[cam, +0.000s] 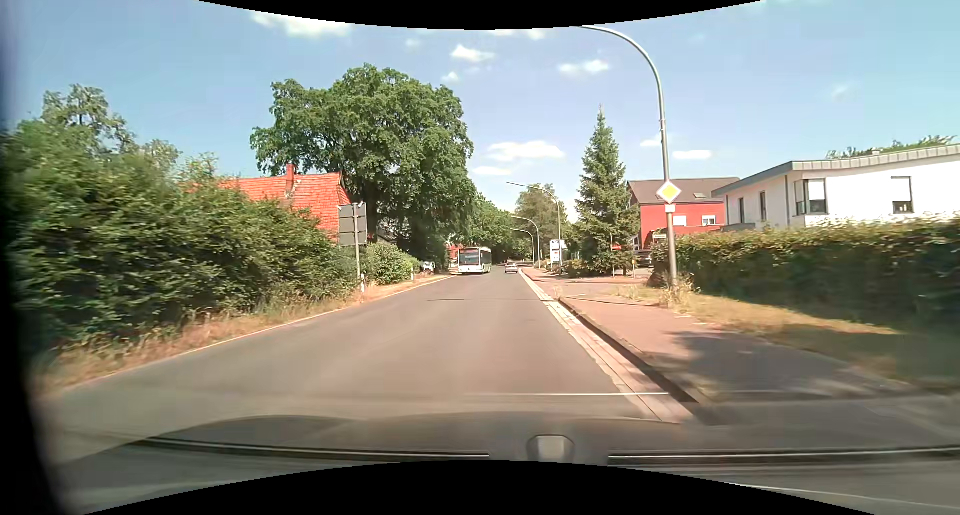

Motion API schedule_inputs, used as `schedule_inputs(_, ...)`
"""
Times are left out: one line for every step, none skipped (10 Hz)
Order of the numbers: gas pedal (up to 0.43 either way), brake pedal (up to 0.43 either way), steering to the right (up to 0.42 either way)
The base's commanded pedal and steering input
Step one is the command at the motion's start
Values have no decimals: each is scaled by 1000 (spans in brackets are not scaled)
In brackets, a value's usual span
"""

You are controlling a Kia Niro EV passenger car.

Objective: Follow the waypoints while adhering to traffic rules and regulations

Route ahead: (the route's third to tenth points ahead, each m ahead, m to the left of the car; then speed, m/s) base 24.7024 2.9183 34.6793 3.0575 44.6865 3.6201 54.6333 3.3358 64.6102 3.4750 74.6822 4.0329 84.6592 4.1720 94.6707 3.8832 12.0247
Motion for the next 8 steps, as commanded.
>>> schedule_inputs(150, 6, 0)
schedule_inputs(150, 6, 0)
schedule_inputs(150, 6, 0)
schedule_inputs(150, 6, 0)
schedule_inputs(150, 6, 0)
schedule_inputs(150, 6, 0)
schedule_inputs(138, 6, 0)
schedule_inputs(130, 6, 1)
